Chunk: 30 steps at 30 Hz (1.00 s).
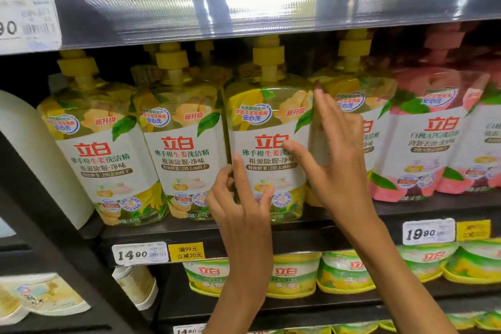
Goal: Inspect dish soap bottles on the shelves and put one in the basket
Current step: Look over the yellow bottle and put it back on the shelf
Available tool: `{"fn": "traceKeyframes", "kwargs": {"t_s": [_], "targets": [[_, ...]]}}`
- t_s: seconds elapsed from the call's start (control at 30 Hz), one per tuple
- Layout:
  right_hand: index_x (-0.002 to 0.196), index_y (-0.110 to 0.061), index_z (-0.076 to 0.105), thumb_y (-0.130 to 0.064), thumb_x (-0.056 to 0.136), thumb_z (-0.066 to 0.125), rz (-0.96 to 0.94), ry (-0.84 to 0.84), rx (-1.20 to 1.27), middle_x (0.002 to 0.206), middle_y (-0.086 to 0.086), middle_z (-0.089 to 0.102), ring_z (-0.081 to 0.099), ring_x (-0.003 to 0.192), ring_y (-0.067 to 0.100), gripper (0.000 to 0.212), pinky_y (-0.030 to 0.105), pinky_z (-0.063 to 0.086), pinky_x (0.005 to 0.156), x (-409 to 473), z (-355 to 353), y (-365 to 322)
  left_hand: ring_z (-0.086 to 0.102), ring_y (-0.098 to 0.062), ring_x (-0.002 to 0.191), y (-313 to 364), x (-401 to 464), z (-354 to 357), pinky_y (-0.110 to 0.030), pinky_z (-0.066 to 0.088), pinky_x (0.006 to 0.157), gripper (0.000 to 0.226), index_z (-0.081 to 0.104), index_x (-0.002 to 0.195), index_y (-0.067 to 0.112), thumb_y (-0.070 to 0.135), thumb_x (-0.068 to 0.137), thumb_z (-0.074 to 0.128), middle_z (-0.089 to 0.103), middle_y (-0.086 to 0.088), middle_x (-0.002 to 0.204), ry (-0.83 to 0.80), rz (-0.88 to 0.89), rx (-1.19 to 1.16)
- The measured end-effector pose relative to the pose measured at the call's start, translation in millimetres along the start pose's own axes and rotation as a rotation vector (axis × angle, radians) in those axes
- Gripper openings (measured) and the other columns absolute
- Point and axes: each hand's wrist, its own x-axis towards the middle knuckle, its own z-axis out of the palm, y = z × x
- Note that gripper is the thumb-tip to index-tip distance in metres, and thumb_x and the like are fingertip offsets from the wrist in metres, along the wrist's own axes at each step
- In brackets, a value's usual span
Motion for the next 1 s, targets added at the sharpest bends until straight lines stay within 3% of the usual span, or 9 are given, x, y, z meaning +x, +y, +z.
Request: {"fn": "traceKeyframes", "kwargs": {"t_s": [0.07, 0.2, 0.3, 0.43, 0.57, 0.73, 0.83, 0.93, 1.0], "targets": [[0.148, -0.008, 0.032, -0.033, 0.09, 0.063, 0.02, -0.003, -0.067, 0.151, 0.011, 0.039, 0.03, 0.136, 0.019, 0.07, 0.026, 0.016, 0.113, 1, 1, -2, 0.048, -0.031, 0.093, -2, -5, 4, -0.045, 0.052, 0.076, 0.087, 0.03, 0.142, -0.003, 0.028, 0.074, 0.073, 0.054, -0.028, 0.12, -0.054, 0.032, 0.045], [0.143, -0.001, 0.041, -0.029, 0.09, 0.065, 0.019, 0.057, -0.176, 0.147, 0.018, 0.044, 0.034, 0.131, 0.028, 0.065, 0.039, 0.025, 0.11, 3, 6, -8, 0.055, -0.033, 0.085, -1, -3, 8, -0.044, 0.053, 0.076, 0.081, 0.034, 0.139, -0.007, 0.029, 0.076, 0.071, 0.053, -0.032, 0.12, -0.076, 0.028, 0.026], [0.137, 0.004, 0.048, -0.026, 0.088, 0.068, -0.013, 0.087, -0.215, 0.14, 0.022, 0.049, 0.046, 0.123, 0.039, 0.06, 0.031, 0.029, 0.101, 7, 5, -10, 0.053, -0.031, 0.084, 3, -2, 7, -0.041, 0.05, 0.078, 0.08, 0.036, 0.138, -0.009, 0.02, 0.076, 0.077, 0.053, -0.031, 0.117, -0.09, -0.007, -0.035], [0.134, 0.001, 0.052, -0.026, 0.089, 0.07, -0.078, 0.182, -0.177, 0.134, 0.019, 0.052, 0.048, 0.122, 0.031, 0.055, 0.017, 0.023, 0.105, 8, -22, -2, 0.047, -0.03, 0.095, 8, -1, 5, -0.042, 0.045, 0.085, 0.08, 0.03, 0.143, -0.004, 0.013, 0.079, 0.075, 0.048, -0.029, 0.123, -0.092, -0.049, -0.12], [0.107, 0.004, 0.061, -0.052, 0.09, 0.058, -0.073, 0.26, -0.452, 0.104, 0.021, 0.06, 0.045, 0.105, 0.032, 0.059, 0.04, 0.033, 0.09, 30, -62, 23, 0.033, -0.022, 0.103, 19, -3, 3, -0.044, 0.039, 0.095, 0.078, 0.025, 0.147, -0.002, 0.008, 0.084, 0.07, 0.037, -0.028, 0.129, -0.036, -0.103, -0.243], [0.046, -0.006, 0.035, -0.084, 0.069, 0.035, 0.022, -0.027, -0.673, 0.044, 0.009, 0.038, 0.042, 0.05, 0.025, 0.082, 0.037, 0.025, 0.065, 67, -75, 35, 0.032, -0.018, 0.11, 42, 0, 11, -0.032, 0.036, 0.096, 0.064, 0.036, 0.141, -0.003, 0.006, 0.085, 0.067, 0.037, -0.027, 0.131, 0.051, -0.005, -0.264], [0.044, -0.014, 0.025, -0.087, 0.059, 0.031, 0.023, -0.095, -0.59, 0.04, -0.002, 0.022, 0.019, 0.041, 0.012, 0.075, 0.031, 0.009, 0.049, 73, -75, 36, 0.036, -0.025, 0.11, 67, -4, 23, -0.04, 0.044, 0.091, 0.06, 0.047, 0.134, -0.002, 0.011, 0.082, 0.073, 0.045, -0.027, 0.133, -0.013, 0.079, -0.18], [0.045, -0.015, 0.023, -0.086, 0.057, 0.044, 0.007, -0.088, -0.479, 0.04, 0.0, 0.026, 0.019, 0.041, 0.012, 0.075, 0.033, 0.01, 0.047, 73, -81, 42, 0.036, -0.03, 0.114, 90, -13, 37, -0.05, 0.047, 0.092, 0.066, 0.049, 0.134, -0.005, 0.021, 0.08, 0.076, 0.042, -0.029, 0.137, -0.039, 0.058, -0.112], [0.049, -0.016, 0.023, -0.085, 0.058, 0.053, -0.019, -0.093, -0.452, 0.045, 0.0, 0.032, 0.028, 0.045, 0.02, 0.076, 0.034, 0.013, 0.051, 74, -88, 44, 0.034, -0.025, 0.122, 99, -18, 41, -0.046, 0.042, 0.101, 0.069, 0.041, 0.138, -0.005, 0.021, 0.083, 0.073, 0.036, -0.026, 0.14, -0.02, -0.01, -0.279]]}}
